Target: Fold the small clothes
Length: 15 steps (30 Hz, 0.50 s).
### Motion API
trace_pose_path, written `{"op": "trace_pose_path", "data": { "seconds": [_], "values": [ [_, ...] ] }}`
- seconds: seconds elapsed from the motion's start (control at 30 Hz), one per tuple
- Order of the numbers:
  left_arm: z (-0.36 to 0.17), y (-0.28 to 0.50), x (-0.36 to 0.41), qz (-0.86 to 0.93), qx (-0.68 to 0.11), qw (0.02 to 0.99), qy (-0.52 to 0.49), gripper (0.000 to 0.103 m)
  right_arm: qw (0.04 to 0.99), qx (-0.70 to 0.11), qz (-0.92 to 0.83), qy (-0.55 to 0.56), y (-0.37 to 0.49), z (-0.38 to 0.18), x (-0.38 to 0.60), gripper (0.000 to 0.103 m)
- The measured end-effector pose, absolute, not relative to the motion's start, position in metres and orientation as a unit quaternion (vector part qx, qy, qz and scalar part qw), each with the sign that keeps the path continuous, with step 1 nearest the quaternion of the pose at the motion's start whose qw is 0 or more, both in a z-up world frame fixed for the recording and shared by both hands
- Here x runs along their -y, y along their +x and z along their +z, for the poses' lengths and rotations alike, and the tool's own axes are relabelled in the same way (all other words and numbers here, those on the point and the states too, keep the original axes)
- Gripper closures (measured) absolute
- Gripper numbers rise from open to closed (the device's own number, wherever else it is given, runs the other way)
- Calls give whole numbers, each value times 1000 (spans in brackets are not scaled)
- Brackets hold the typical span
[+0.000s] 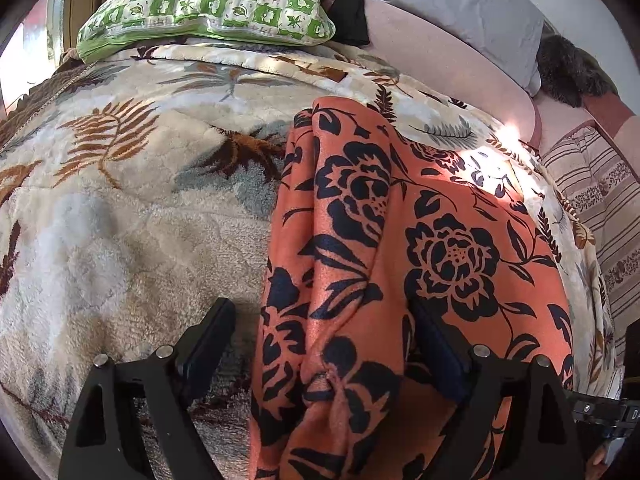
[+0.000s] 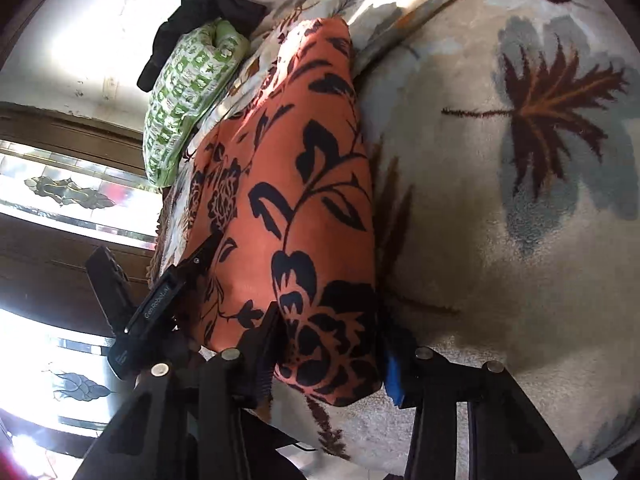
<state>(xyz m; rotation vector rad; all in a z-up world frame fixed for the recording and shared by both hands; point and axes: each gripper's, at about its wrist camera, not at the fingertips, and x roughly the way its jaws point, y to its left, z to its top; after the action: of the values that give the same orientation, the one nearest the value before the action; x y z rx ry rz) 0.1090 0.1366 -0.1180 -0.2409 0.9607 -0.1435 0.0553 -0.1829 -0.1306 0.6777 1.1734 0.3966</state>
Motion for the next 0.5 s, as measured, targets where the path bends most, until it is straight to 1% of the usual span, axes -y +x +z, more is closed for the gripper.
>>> {"op": "trace_pose_path", "data": {
  "seconds": [0.03,0.07,0.13,0.17,0.2,0.27,0.3,0.33,0.37,0.4,0.43,0.47,0.5],
  "values": [
    [-117,108,-136,-69,-459,878,-115,13,772,-539,173,291,54,-122,181,54],
    [-117,107,-137,-70,-457,879,-116,13,783,-532,165,278,52,-112,179,46],
    [-111,102,-142,-71,-460,875,-132,14,810,-499,151,267,44,-91,181,36],
    [-104,97,-147,-69,-460,873,-146,15,823,-483,141,263,44,-80,184,33],
    [-94,89,-153,-74,-448,875,-167,16,833,-469,140,258,43,-71,185,33],
    [-76,67,-168,-89,-409,884,-208,16,847,-443,150,251,50,-54,186,32],
    [-74,59,-173,-89,-402,883,-225,16,850,-434,162,250,54,-49,184,30],
    [-79,55,-173,-86,-416,877,-225,17,850,-428,176,250,60,-47,180,27],
    [-94,57,-171,-83,-452,863,-212,23,849,-428,185,250,64,-50,177,26],
    [-116,63,-172,-80,-495,838,-214,56,844,-436,185,251,71,-57,174,26],
    [-125,63,-180,-81,-495,830,-244,60,835,-452,187,252,79,-68,169,26],
    [-120,62,-184,-82,-494,828,-251,63,823,-472,189,254,89,-80,160,26],
    [-111,63,-183,-87,-497,827,-247,73,819,-479,185,256,94,-88,154,26]
  ]
}}
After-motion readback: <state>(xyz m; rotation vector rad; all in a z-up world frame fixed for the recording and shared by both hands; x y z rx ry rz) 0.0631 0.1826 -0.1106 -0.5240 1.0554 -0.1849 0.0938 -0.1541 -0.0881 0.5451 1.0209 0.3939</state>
